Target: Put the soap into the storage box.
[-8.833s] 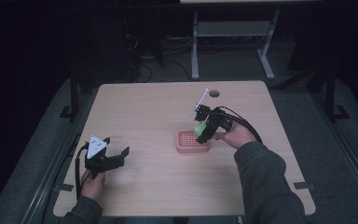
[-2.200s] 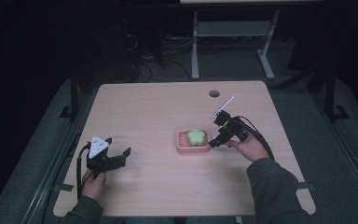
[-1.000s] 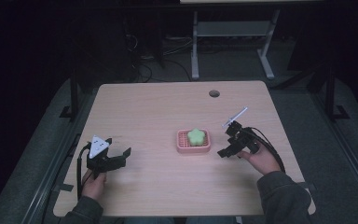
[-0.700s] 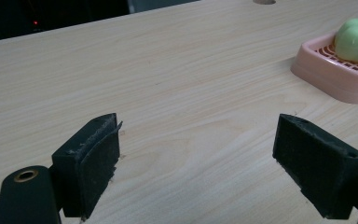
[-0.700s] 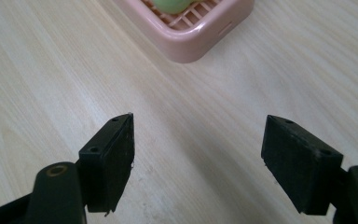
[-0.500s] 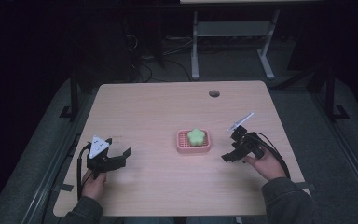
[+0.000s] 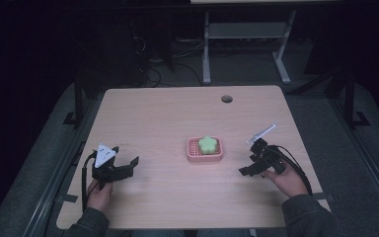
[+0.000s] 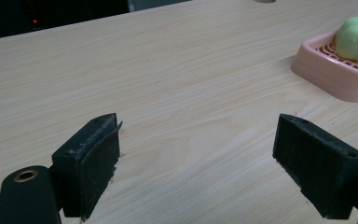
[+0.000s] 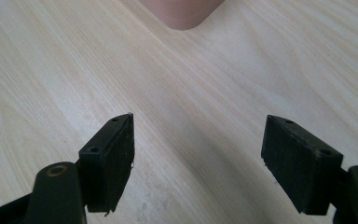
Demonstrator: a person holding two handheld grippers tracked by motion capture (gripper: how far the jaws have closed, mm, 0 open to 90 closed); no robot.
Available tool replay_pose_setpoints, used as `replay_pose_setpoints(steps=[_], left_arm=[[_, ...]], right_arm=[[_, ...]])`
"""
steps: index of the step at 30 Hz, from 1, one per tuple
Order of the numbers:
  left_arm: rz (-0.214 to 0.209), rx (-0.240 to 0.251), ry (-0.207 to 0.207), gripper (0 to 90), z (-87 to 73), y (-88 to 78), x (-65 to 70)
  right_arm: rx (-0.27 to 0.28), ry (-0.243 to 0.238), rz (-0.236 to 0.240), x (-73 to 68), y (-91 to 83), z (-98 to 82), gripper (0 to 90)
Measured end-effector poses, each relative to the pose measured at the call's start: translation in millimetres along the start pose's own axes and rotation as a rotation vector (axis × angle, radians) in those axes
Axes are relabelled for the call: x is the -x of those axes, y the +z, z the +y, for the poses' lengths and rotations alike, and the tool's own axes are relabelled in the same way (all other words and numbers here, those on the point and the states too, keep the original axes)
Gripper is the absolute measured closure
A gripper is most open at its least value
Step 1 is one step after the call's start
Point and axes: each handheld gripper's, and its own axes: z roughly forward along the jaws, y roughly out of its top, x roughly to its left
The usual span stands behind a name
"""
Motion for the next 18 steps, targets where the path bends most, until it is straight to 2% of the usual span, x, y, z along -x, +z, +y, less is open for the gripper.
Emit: replay_pose_setpoints(steps=[18], left_arm=[[-0.004, -0.002, 0.005, 14.4, -0.9, 1.1, 0.4]], right_arm=[[0.024, 0.032, 0.002, -1.8, -7.1, -28.2, 24.9]])
